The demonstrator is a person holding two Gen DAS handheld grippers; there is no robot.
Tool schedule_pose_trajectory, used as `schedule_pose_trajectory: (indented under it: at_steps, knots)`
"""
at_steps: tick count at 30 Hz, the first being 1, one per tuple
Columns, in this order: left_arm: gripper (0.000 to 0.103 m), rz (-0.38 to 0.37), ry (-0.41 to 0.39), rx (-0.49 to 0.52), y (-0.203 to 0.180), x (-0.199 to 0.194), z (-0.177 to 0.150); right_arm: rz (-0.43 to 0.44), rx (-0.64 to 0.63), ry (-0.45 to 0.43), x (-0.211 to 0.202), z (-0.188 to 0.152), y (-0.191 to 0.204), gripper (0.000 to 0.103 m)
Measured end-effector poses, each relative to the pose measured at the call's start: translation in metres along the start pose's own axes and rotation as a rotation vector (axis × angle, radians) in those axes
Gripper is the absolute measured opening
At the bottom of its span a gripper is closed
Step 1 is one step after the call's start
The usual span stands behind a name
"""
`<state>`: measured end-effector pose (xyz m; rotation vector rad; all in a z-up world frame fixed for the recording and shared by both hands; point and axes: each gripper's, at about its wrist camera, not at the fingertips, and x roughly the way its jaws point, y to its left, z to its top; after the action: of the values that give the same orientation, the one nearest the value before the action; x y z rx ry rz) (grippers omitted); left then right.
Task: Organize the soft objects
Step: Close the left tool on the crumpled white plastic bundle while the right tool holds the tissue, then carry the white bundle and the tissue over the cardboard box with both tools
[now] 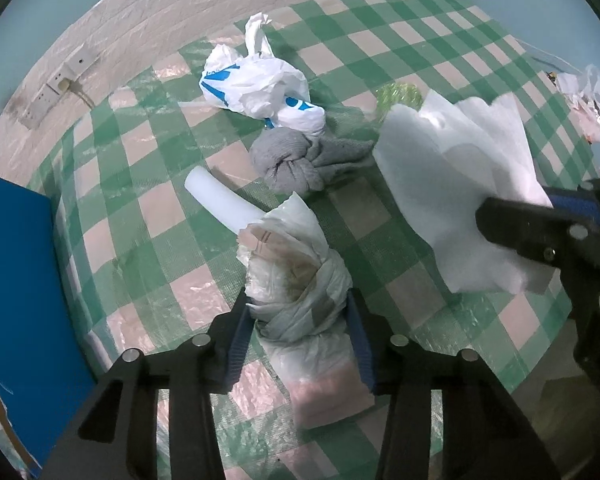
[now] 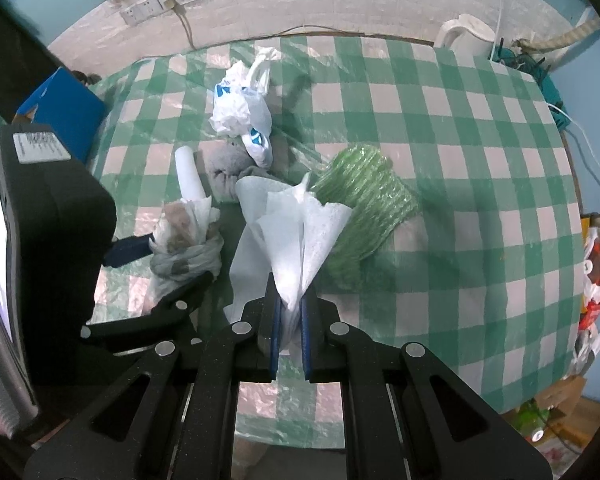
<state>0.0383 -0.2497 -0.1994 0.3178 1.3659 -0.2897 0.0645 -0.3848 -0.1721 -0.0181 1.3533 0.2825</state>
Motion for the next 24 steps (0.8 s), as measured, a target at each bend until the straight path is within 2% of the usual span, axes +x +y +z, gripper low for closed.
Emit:
schedule_pose_trajectory:
  at_steps: [12,16,24]
  knots:
    - [0.042,-0.034,-0.051,-0.075,0.025,-0.031,-0.009,0.007,-0.024,-0.036,-0.012,0.008,0.011,0.007]
    - [0.042,-0.008,-0.073,-0.094,0.033,-0.044,-0.01,0.006,-0.036,-0.049,-0.016,0.012,0.019,0.007]
    - [0.042,-0.002,-0.1,-0.146,0.06,-0.063,-0.012,-0.003,-0.054,-0.086,-0.03,0.022,0.032,0.007]
